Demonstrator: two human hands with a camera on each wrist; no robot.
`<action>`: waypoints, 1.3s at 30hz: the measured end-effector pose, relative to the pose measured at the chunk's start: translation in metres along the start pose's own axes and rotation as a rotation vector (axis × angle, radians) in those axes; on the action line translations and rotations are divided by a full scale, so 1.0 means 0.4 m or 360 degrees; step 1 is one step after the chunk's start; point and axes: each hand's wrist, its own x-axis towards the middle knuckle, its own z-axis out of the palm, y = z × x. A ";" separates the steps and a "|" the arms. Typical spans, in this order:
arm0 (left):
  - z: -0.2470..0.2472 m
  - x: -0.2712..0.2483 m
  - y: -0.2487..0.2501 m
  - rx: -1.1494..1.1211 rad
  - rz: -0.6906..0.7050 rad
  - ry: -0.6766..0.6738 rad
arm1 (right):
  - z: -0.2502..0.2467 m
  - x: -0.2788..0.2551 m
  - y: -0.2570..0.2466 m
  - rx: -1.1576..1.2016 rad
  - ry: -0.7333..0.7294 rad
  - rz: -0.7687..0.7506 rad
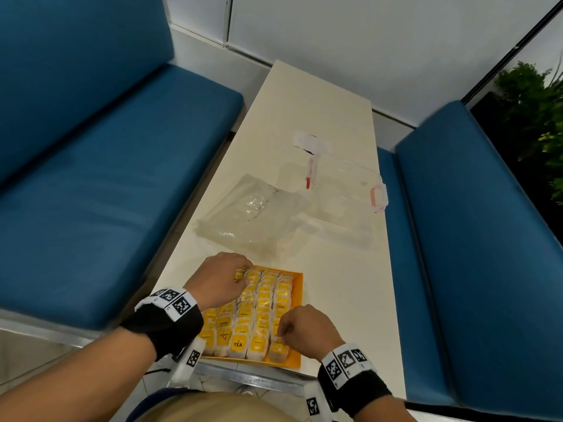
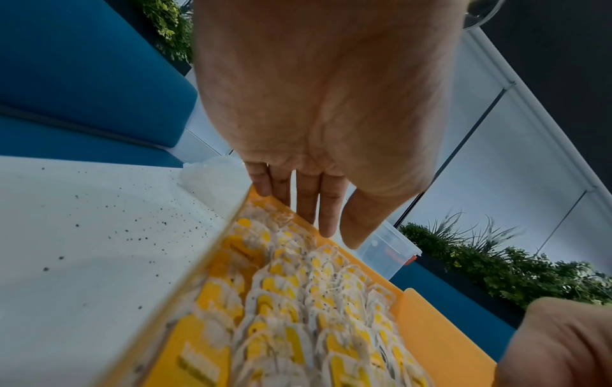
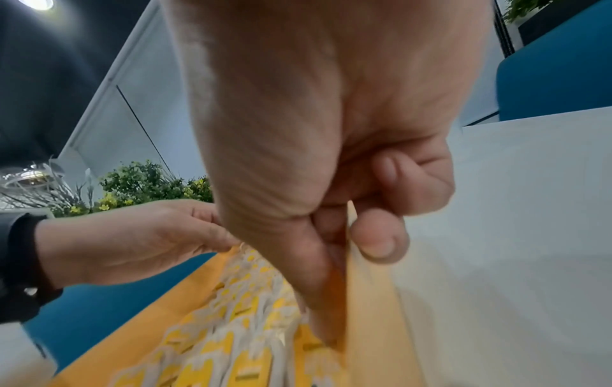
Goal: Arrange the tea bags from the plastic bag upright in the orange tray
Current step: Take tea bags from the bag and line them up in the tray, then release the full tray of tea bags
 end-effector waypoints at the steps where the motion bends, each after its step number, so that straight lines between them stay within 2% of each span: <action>1: -0.001 -0.001 -0.001 0.0000 -0.0001 -0.0004 | 0.009 0.001 0.000 -0.0019 0.0044 0.0012; 7: -0.004 -0.001 -0.011 -0.0021 0.0013 -0.0008 | 0.046 0.003 0.018 -0.0021 0.0271 0.0030; 11: -0.003 -0.005 -0.008 -0.0104 0.0011 0.0012 | 0.051 -0.007 0.023 0.0013 0.0352 -0.0056; 14: -0.017 -0.018 -0.011 -0.0296 -0.0069 0.0246 | 0.042 -0.023 0.027 0.0111 0.0555 -0.0080; 16: -0.038 -0.037 -0.023 -0.0384 -0.0259 0.0430 | 0.036 -0.032 0.038 0.0304 0.0751 0.0018; 17: -0.047 -0.049 -0.034 -0.0403 -0.0370 0.0453 | 0.035 -0.034 0.046 0.0433 0.0813 0.0099; 20: -0.046 -0.085 -0.082 -0.0502 -0.0628 0.0265 | 0.045 -0.025 0.062 0.0815 0.0745 0.0328; 23: -0.030 -0.101 -0.089 -0.0735 -0.0664 0.0157 | 0.054 -0.016 0.065 0.0934 0.0681 0.0397; 35: 0.011 -0.021 -0.010 -0.0732 -0.0573 0.0114 | 0.015 -0.018 0.147 0.0914 0.0714 0.0554; 37: -0.002 -0.010 -0.019 -0.0739 -0.0576 0.0152 | -0.005 -0.023 0.147 0.0826 0.0781 0.0572; 39: -0.031 0.006 -0.047 -0.0668 -0.0586 0.0283 | -0.053 -0.023 0.133 0.0744 0.0921 0.0541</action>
